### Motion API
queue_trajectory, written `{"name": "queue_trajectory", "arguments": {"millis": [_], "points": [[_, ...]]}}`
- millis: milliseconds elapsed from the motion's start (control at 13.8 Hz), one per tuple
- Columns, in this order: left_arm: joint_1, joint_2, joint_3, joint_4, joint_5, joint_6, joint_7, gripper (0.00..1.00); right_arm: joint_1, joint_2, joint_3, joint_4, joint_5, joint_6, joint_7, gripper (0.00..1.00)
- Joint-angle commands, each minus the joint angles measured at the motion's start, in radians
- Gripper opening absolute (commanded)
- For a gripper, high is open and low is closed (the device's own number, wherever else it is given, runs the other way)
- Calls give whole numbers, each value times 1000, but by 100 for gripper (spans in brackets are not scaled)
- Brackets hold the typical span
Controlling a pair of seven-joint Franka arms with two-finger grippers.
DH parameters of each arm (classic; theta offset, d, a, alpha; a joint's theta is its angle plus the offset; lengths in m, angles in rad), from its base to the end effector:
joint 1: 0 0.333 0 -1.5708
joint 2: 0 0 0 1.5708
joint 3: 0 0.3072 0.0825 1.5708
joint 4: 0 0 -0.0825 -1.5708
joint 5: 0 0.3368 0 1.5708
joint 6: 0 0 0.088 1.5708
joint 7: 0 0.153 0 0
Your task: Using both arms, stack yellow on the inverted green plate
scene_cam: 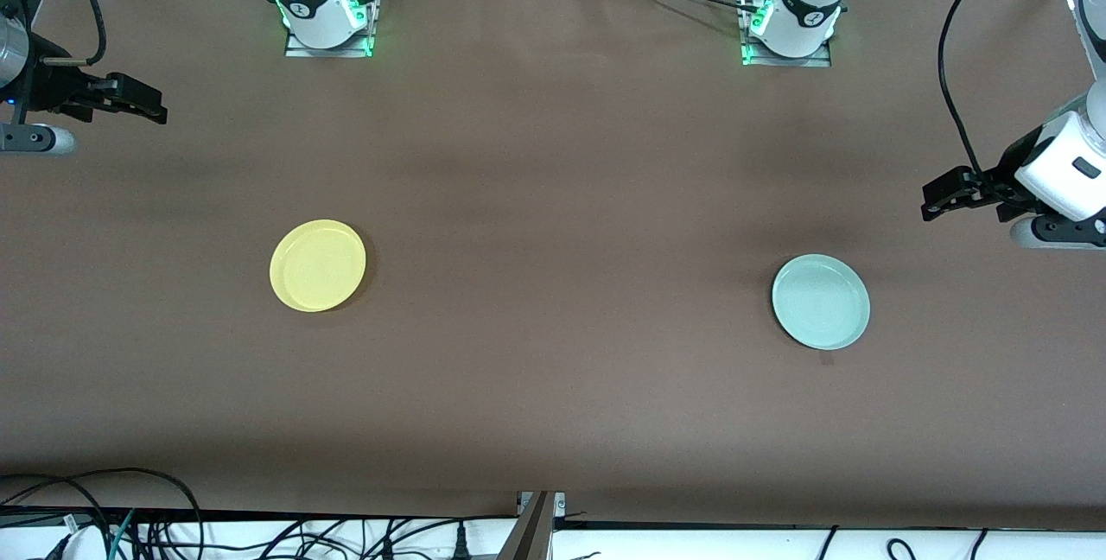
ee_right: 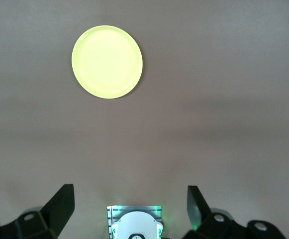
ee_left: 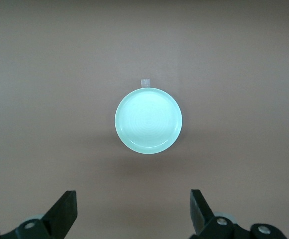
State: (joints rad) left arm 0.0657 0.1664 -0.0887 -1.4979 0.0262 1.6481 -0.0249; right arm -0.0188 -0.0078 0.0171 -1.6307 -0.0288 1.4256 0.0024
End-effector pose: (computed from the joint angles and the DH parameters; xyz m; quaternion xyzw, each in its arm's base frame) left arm 0.5607 -0.0057 0.5189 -1.0000 -0.0004 0.0076 0.0059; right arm 0.4770 -0.0055 0.5385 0.9950 -0.0027 -0.0985 0.0145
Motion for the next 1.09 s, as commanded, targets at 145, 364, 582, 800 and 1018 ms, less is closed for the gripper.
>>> {"name": "queue_trajectory", "arguments": {"millis": [145,364,582,800,1018], "points": [[3,13,0,-2,3,-20,3,100,3,9,-2,26,-2,-22,2,100],[3,30,0,5,0,-51,14,100,3,9,-2,26,-2,-22,4,100],[5,33,0,7,3,-51,16,100,3,9,-2,26,-2,-22,4,100],[35,35,1,8,-3,-48,22,100,3,9,-2,26,-2,-22,4,100],[43,53,0,8,3,-50,19,100,3,9,-3,26,-2,-22,1,100]]}}
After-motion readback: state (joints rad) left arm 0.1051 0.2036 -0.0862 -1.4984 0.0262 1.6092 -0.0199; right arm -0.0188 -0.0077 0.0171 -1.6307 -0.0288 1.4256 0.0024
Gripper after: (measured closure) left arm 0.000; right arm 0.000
